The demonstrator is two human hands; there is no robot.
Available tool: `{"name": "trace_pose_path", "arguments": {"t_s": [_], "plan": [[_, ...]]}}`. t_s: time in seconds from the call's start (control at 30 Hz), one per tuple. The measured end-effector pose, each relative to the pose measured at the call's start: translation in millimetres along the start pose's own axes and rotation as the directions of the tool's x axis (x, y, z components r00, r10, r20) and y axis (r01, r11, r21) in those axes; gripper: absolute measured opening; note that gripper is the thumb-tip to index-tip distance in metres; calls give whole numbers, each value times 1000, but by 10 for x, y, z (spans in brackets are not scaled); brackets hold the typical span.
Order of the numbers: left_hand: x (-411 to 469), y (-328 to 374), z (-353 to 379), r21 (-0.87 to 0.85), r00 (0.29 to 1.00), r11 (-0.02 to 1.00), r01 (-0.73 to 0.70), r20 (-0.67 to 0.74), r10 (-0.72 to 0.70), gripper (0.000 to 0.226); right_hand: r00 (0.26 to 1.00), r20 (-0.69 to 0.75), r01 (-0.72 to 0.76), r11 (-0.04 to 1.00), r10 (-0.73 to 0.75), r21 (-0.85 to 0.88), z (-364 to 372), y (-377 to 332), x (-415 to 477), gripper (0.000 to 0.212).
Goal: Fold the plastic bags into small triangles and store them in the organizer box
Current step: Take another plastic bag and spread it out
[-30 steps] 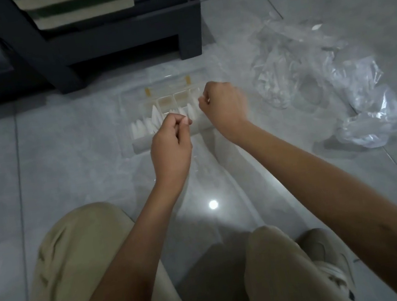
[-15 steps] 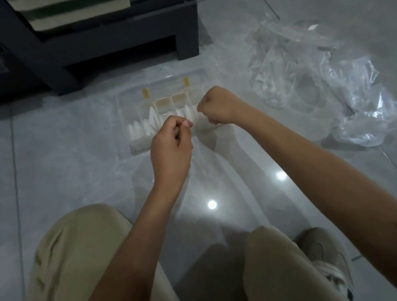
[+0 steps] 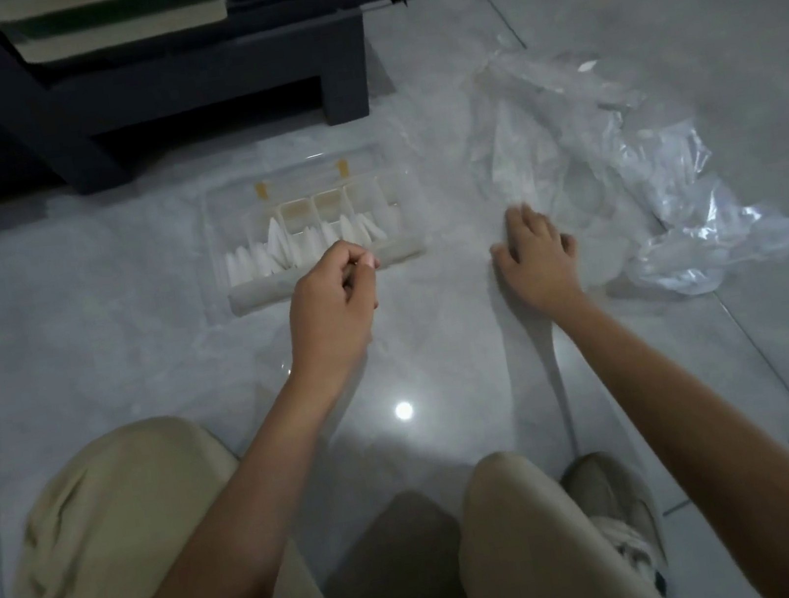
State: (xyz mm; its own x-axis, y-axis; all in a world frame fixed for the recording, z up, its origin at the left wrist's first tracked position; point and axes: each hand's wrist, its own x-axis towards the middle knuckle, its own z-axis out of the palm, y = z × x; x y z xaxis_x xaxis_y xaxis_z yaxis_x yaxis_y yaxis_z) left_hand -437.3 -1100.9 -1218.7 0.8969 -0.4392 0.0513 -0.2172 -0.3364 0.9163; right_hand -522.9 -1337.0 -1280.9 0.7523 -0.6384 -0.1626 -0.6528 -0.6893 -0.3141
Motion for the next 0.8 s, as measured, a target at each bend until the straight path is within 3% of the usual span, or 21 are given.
{"name": "trace_pose_path", "arguments": {"t_s": [0.07, 0.13, 0.23, 0.3, 0.33, 0.4, 0.5, 0.6, 0.67, 0.8], "plan": [[-16, -6, 10, 8, 1000, 1000, 0, 20, 0, 17, 987, -160, 33, 953, 16, 300, -15, 19, -136, 42], [-42, -1, 13, 8, 999, 1000, -6, 36, 5, 15, 919, -369, 109, 807, 141, 580, -116, -30, -335, 31], [-90, 30, 38, -12, 999, 1000, -5, 54, 5, 13, 712, -663, 299, 754, 232, 584, -333, -190, -612, 25], [-123, 60, 79, -51, 997, 999, -15, 77, 19, 6, 664, -722, 391, 732, 195, 557, -455, -294, -755, 24], [-135, 77, 100, -65, 994, 997, -31, 100, 38, 6, 681, -706, 411, 697, 192, 587, -514, -345, -826, 25], [-179, 112, 131, -50, 980, 992, -112, 161, 119, 31, 777, -583, 376, 568, 236, 732, -582, -430, -962, 31], [-237, 188, 143, -31, 949, 983, -183, 255, 185, 72, 925, -305, 243, 263, 227, 934, -600, -499, -1108, 29], [-298, 263, 156, -98, 914, 990, -98, 384, 129, 92, 991, -90, 96, -56, 97, 994, -628, -537, -1181, 27], [-339, 285, 156, -132, 881, 990, -56, 459, 111, 94, 1000, 29, -26, -188, 10, 982, -643, -555, -1217, 28], [-346, 291, 163, -126, 862, 989, -80, 490, 132, 60, 991, 126, -131, -245, -35, 961, -644, -554, -1243, 27]]}}
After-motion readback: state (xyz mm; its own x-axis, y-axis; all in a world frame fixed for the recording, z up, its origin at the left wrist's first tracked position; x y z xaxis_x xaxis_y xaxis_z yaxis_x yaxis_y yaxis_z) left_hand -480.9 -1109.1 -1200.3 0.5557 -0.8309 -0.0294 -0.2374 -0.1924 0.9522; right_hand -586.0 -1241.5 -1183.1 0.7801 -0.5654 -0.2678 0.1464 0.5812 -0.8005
